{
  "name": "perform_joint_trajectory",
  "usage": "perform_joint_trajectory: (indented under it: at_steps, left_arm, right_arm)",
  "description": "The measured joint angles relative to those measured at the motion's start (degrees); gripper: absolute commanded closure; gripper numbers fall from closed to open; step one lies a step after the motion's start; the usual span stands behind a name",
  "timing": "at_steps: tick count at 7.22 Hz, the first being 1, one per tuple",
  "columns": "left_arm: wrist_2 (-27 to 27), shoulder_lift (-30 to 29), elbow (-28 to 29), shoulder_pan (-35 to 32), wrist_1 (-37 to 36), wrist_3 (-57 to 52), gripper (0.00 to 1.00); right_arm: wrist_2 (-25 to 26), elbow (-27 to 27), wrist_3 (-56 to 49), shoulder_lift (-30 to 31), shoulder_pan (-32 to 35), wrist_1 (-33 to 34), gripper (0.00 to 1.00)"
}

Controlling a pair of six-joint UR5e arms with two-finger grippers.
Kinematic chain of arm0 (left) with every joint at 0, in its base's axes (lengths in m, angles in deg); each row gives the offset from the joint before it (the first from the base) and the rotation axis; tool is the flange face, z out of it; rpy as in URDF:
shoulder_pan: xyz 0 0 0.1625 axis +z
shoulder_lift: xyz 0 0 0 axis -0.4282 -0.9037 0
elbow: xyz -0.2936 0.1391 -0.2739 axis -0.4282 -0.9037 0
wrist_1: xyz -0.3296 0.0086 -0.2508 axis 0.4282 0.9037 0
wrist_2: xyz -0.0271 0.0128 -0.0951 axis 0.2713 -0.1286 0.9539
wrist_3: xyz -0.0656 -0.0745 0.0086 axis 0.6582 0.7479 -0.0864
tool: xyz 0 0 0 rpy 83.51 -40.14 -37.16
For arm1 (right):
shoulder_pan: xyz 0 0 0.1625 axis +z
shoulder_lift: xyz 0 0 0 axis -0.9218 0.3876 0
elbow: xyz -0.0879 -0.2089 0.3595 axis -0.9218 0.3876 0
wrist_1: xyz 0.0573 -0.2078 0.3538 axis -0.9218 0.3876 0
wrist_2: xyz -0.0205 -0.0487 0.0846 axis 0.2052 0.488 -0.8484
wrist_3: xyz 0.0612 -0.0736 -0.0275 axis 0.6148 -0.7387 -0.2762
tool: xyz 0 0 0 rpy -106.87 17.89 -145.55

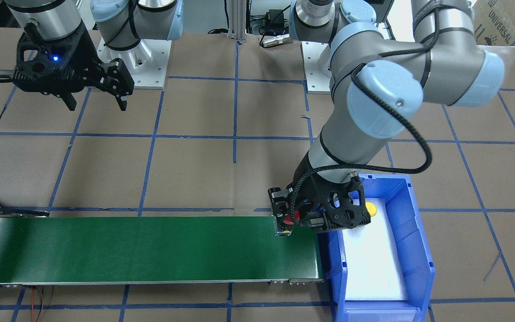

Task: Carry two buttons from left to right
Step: 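Carry the red button to the conveyor start and lower it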

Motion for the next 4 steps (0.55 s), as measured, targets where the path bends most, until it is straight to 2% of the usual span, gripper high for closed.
perform_joint_trajectory:
  at_steps: [2,4]
  left_arm:
    - [-0.3,-2.4,-1.9,-0.8,-3.6,0.8,0.85]
    - [-1.8,-3.8,-2.1,-1.0,-4.1,0.8,0.85]
  right_arm:
    - [0.0,0.0,0.0,0.0,0.0,0.0,0.0]
    - [0.0,0.0,0.0,0.0,0.0,0.0,0.0]
